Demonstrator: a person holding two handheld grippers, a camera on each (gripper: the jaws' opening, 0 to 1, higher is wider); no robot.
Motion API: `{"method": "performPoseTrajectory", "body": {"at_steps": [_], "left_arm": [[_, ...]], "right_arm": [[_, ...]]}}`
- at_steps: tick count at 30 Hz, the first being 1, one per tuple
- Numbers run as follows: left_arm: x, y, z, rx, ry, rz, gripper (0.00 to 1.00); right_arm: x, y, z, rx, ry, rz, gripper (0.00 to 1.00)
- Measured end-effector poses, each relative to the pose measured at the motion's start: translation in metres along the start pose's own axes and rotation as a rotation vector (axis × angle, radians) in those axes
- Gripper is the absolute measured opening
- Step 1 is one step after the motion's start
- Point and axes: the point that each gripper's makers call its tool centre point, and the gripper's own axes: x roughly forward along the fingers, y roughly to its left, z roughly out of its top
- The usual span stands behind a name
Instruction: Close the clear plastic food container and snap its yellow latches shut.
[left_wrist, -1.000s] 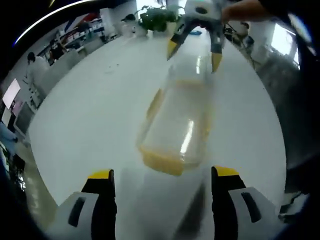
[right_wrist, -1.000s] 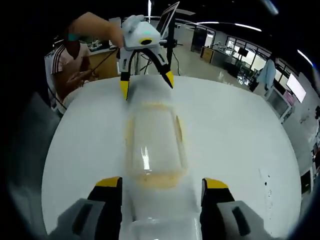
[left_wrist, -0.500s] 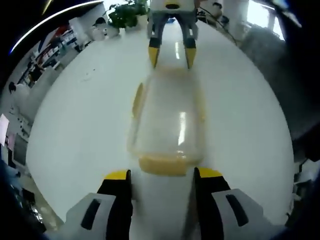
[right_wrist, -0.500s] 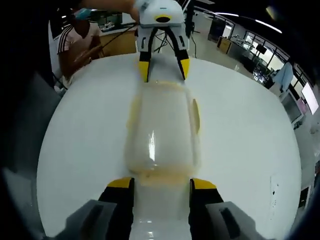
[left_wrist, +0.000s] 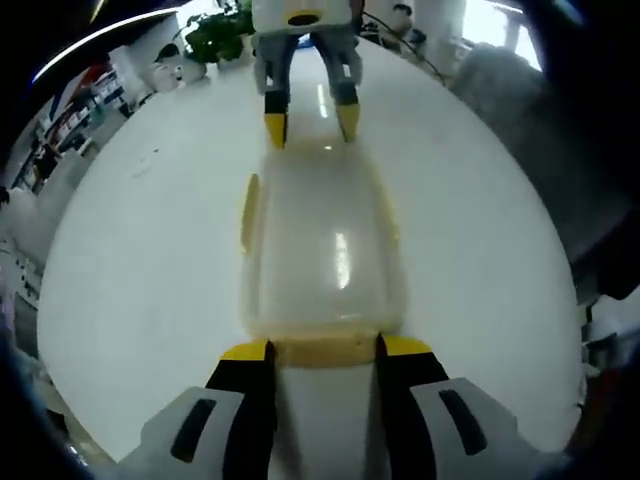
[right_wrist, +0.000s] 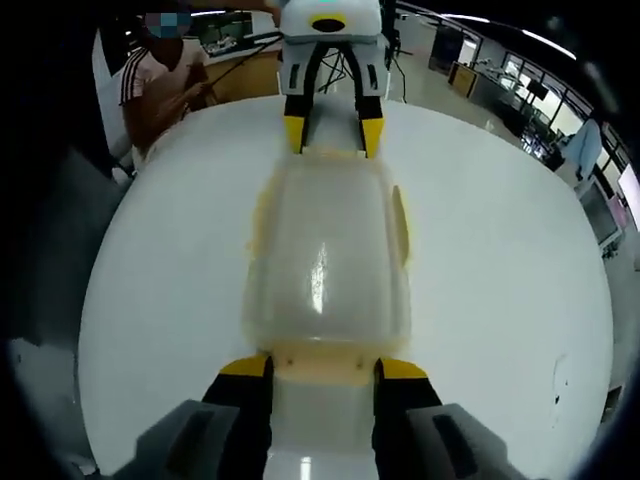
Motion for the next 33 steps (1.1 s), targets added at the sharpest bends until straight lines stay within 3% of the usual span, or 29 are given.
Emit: {"method": "performPoseTrajectory", "body": {"at_steps": [11,15,16,21,33], "left_arm": [[0.002,-0.002,0.000,0.022,0.072,-0.003,0.37],[0.000,0.002,-0.001,-0.009,0.066,0.004,0.35],[-0.001,0.003,-0.002,-0.050,0.085,0.013,0.34],[-0.007,0.000,0.006,-0.077,0.080,0.013,0.35],[-0.063,0.003,0.045,-0.037,0.076,0.069,0.35]], "right_arm": [[0.001,-0.002,0.000,-0.007,0.030,0.005,0.36],[0.001,-0.002,0.001,-0.014,0.028,0.001,0.35],[0.000,-0.002,0.001,-0.013,0.026,-0.001,0.35],[-0.004,-0.005,0.000,-0.025,0.052,-0.021,0.35],[-0.071,-0.005,0.022,-0.041,0.058,-0.070,0.35]]}}
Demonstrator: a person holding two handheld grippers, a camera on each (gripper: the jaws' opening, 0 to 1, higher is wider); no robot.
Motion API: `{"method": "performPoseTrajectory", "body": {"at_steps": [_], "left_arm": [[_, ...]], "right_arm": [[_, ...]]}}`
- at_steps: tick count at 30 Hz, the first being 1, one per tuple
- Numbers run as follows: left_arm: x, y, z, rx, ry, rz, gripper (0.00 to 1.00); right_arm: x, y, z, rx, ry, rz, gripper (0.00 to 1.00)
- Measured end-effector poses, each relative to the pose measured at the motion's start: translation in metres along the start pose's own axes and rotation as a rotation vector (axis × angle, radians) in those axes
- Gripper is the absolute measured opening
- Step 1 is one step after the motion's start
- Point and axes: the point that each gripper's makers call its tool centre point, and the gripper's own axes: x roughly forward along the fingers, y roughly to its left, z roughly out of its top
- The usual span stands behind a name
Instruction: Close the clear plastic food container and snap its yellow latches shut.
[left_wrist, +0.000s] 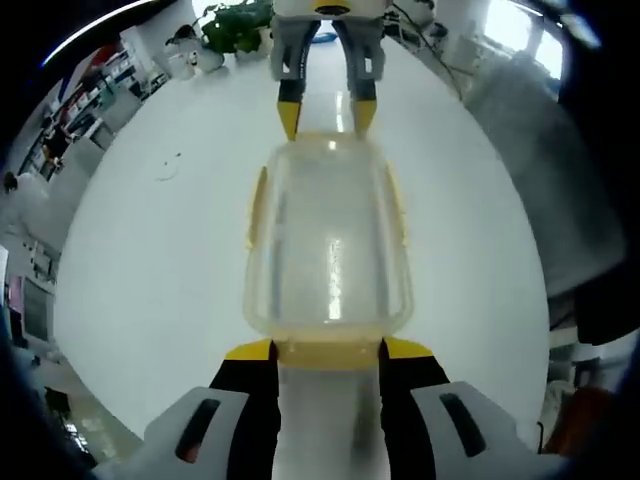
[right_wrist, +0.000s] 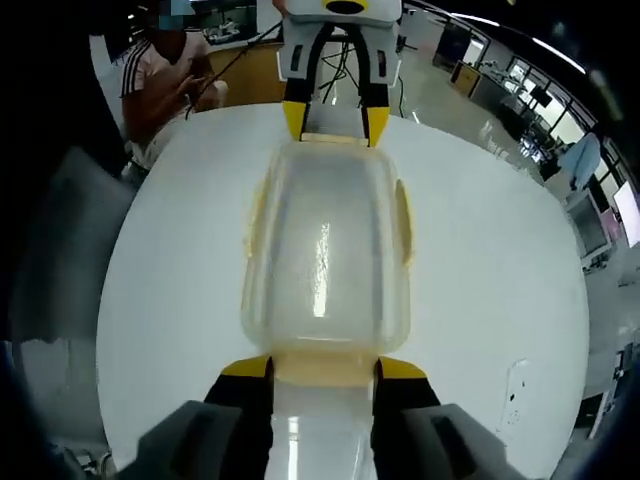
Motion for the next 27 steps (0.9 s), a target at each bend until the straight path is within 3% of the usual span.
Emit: {"method": "performPoseTrajectory", "body": {"at_steps": [4,11,12,16,21,27], "left_arm": [[-0.016,0.008,0.008,0.011,-0.011,0.030,0.35],[-0.026,0.007,0.011,0.024,-0.015,0.046,0.35],[-0.028,0.011,0.015,0.077,-0.028,0.077,0.35],[-0.033,0.002,0.020,0.050,-0.032,0.072,0.35],[-0.033,0.008,0.025,0.045,-0.033,0.065,0.35],[-0.030,0.008,0.038,0.048,-0.034,0.061,0.35]], "right_arm": [[-0.018,-0.008,0.006,0.003,-0.009,-0.029,0.35],[-0.022,-0.008,0.010,0.002,-0.001,-0.030,0.35],[-0.023,-0.005,0.009,-0.017,0.012,-0.024,0.35],[-0.031,-0.004,0.008,-0.013,0.007,-0.031,0.35],[-0.039,-0.002,0.008,0.013,0.008,-0.043,0.35],[-0.046,-0.004,-0.004,0.018,0.006,-0.050,0.35]]}}
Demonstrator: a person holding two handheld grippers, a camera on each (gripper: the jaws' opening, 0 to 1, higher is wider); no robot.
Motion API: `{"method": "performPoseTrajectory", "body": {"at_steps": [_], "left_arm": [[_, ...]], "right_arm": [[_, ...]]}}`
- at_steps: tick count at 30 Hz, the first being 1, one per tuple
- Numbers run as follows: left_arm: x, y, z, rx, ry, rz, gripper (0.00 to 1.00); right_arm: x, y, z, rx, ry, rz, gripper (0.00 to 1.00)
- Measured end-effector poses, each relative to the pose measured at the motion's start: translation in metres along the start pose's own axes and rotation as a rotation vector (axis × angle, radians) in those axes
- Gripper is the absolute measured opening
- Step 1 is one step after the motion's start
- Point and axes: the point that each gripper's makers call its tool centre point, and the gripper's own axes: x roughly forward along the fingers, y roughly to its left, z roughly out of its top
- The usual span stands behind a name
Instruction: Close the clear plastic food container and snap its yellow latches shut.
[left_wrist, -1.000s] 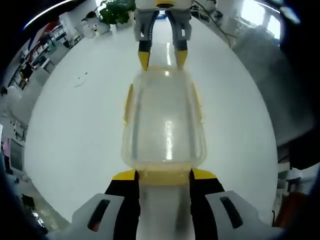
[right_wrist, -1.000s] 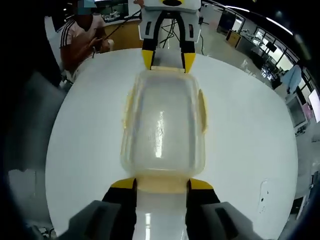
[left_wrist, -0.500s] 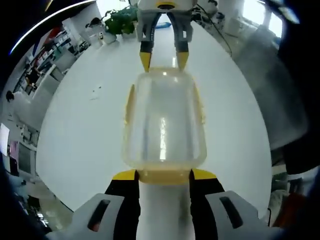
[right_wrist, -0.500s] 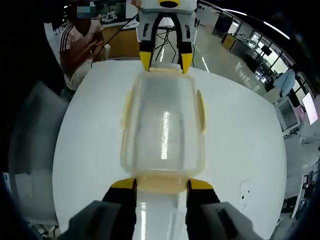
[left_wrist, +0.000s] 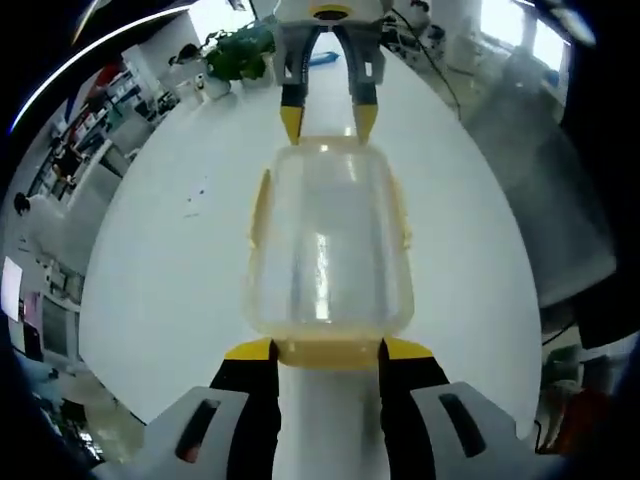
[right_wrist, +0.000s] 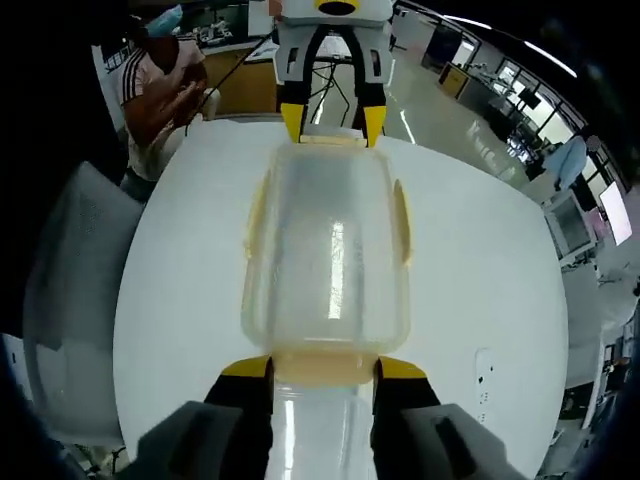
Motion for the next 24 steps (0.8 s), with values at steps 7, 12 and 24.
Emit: {"method": "performPoseTrajectory", "body": {"at_steps": [7,12,24], "left_arm": [[0.004,0.005,0.015,-0.003,-0.003,0.038,0.35],[0.005,0.009,0.024,0.012,0.025,0.058,0.35],[0.017,0.008,0.040,0.012,0.055,0.062,0.35]], "right_arm": [[-0.009,-0.009,-0.013,-0.027,-0.020,-0.028,0.35],[-0.010,-0.012,-0.020,-0.029,-0.038,-0.029,0.35],[-0.014,-0.009,-0.040,-0.025,-0.054,-0.027,0.35]]}}
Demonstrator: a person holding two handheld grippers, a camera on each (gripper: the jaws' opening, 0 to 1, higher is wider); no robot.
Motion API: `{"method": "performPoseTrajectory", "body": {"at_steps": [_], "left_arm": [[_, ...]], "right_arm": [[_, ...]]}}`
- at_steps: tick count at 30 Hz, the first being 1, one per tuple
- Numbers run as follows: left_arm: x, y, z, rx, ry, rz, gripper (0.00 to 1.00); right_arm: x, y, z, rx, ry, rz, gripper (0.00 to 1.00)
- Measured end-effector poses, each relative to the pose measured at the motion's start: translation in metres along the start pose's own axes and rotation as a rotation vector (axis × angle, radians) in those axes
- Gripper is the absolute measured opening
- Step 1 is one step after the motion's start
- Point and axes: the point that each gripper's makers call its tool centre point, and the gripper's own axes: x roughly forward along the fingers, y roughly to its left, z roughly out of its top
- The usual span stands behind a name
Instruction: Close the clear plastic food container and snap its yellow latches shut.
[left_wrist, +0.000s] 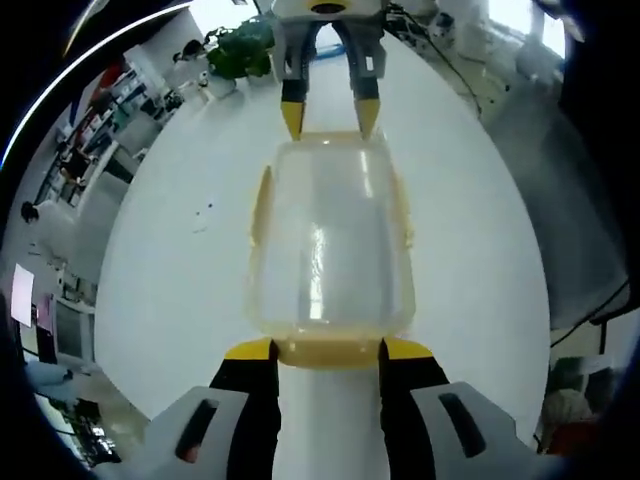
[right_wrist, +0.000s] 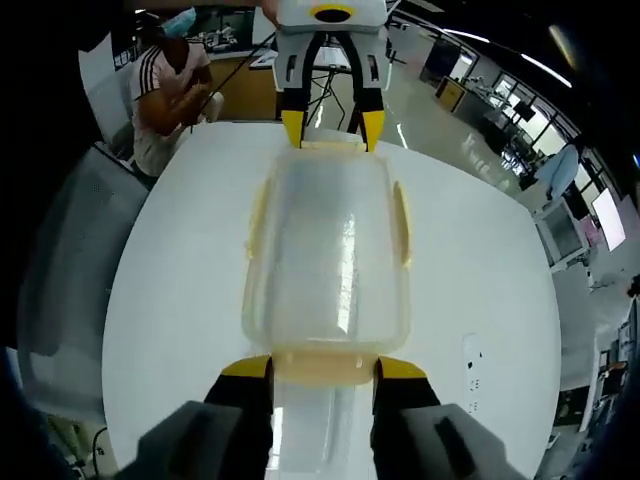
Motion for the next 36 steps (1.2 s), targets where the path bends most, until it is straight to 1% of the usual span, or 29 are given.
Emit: {"method": "performPoseTrajectory", "body": {"at_steps": [5,9,13,17,21,25,28,36], "left_arm": [[0.003,-0.002,0.006,0.018,0.005,-0.004,0.35],[0.004,-0.002,0.012,0.016,0.009,-0.001,0.35],[0.008,-0.005,0.022,-0.001,0.002,0.000,0.35],[0.014,-0.007,0.032,-0.001,-0.002,-0.001,0.35],[0.019,-0.007,0.039,0.000,0.003,0.002,0.35],[0.022,-0.006,0.047,0.000,0.012,0.007,0.35],[0.024,-0.005,0.053,0.000,0.014,0.010,0.35],[0.038,-0.009,0.074,-0.005,0.008,-0.001,0.35]], "right_arm": [[0.000,0.004,-0.007,0.009,-0.003,0.003,0.35],[-0.005,0.005,-0.013,0.011,-0.008,-0.007,0.35],[-0.011,0.004,-0.020,0.012,-0.001,-0.008,0.35],[-0.014,0.007,-0.033,0.016,-0.003,0.002,0.35],[-0.019,0.010,-0.040,0.014,0.002,0.003,0.36],[-0.024,0.008,-0.045,0.013,-0.001,-0.001,0.36],[-0.027,0.008,-0.052,0.013,-0.002,-0.002,0.36],[-0.034,0.011,-0.076,0.022,0.017,0.013,0.36]]}}
